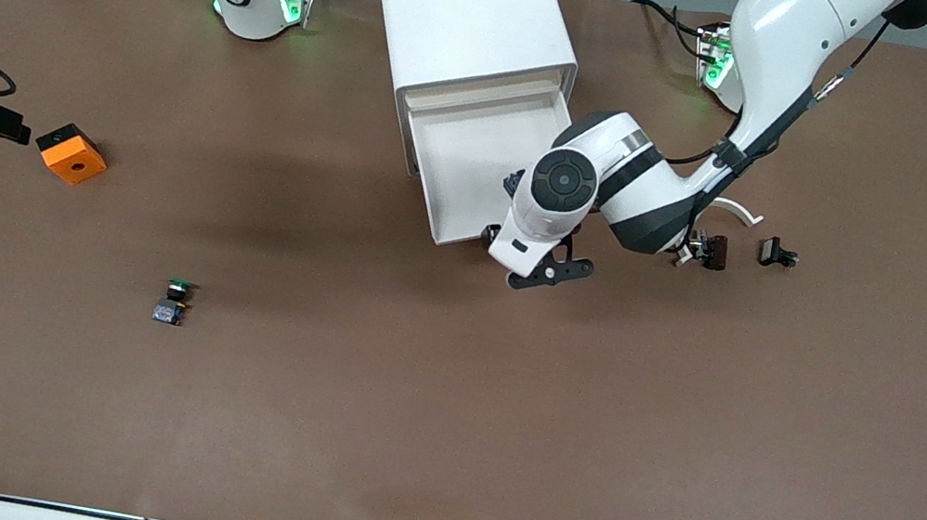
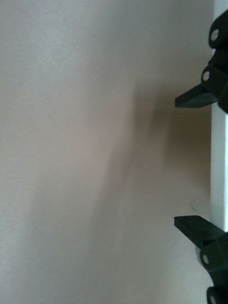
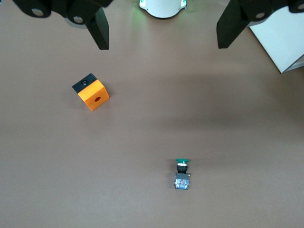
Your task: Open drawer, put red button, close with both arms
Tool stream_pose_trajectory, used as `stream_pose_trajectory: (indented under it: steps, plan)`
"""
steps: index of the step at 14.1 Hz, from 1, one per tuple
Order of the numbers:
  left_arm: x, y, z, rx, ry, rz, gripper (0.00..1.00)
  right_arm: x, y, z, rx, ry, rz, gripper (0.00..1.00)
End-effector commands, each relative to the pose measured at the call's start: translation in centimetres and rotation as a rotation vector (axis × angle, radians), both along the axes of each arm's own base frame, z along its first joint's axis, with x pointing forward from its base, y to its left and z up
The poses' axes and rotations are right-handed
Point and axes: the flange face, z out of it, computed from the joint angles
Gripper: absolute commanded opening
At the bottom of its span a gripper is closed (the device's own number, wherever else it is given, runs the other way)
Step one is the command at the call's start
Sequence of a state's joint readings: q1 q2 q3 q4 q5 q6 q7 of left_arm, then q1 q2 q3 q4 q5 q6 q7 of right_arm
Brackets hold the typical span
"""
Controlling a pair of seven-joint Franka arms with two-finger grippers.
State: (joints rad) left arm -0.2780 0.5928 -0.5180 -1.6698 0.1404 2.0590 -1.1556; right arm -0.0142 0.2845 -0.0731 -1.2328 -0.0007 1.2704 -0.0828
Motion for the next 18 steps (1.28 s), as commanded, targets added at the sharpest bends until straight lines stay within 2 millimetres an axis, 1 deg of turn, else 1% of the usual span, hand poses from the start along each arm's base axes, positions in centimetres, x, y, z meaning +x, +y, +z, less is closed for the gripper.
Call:
stream_pose_trajectory:
  steps: [1,2,3,5,7,8,9,10,12,13,14,15,16,17,18]
  plan:
    - [-2.1,-0.8,0.2,0.004,0.004,-0.010,1.00,-1.6,0.0,3.1,-0.005,0.001,0.002,1.00]
    - [-2.5,-1.1,0.1,0.005,0.012,-0.005,1.00,-2.1,0.1,3.8,-0.004,-0.004,0.004,1.00]
    - [-2.9,-1.4,0.0,0.006,0.020,-0.002,1.00,-2.8,0.3,5.0,0.001,-0.023,0.006,1.00]
    - [-3.4,-1.8,0.1,0.007,0.028,-0.005,1.00,-3.0,0.1,5.8,0.006,-0.057,0.002,1.00]
    - [-4.5,-2.6,0.2,0.016,0.046,-0.007,1.00,-3.8,-0.5,6.9,0.013,-0.073,0.004,1.00]
    - [-4.9,-2.8,0.2,0.022,0.055,-0.008,1.00,-3.8,-1.2,6.7,0.002,-0.067,-0.008,1.00]
    - [-5.4,-3.1,0.3,0.027,0.064,-0.009,1.00,-4.1,-2.4,7.0,0.016,-0.072,-0.027,1.00]
    - [-5.9,-3.5,0.4,0.026,0.067,-0.011,1.00,-4.5,-2.4,7.8,0.013,-0.092,-0.028,1.00]
    - [-6.9,-4.4,0.3,0.026,0.082,-0.009,1.00,-5.4,-2.2,8.6,0.014,-0.101,-0.025,1.00]
    - [-7.4,-4.9,0.3,0.023,0.087,-0.010,1.00,-6.3,-2.0,8.4,0.016,-0.084,-0.022,1.00]
    - [-7.8,-5.2,0.5,0.021,0.089,-0.006,1.00,-7.7,-1.9,7.5,0.020,-0.057,-0.023,1.00]
    - [-7.9,-5.3,0.5,0.023,0.089,0.001,1.00,-9.1,-1.9,7.0,0.026,-0.067,-0.025,1.00]
    - [-8.0,-5.3,0.5,0.025,0.089,0.004,1.00,-10.5,-1.5,6.6,0.026,-0.106,-0.017,1.00]
    - [-8.4,-5.7,0.5,0.025,0.094,0.004,1.00,-11.5,-1.1,6.7,0.024,-0.157,-0.011,1.00]
    - [-8.9,-6.0,0.0,0.025,0.108,0.003,1.00,-11.9,-0.6,6.8,0.024,-0.172,0.000,1.00]
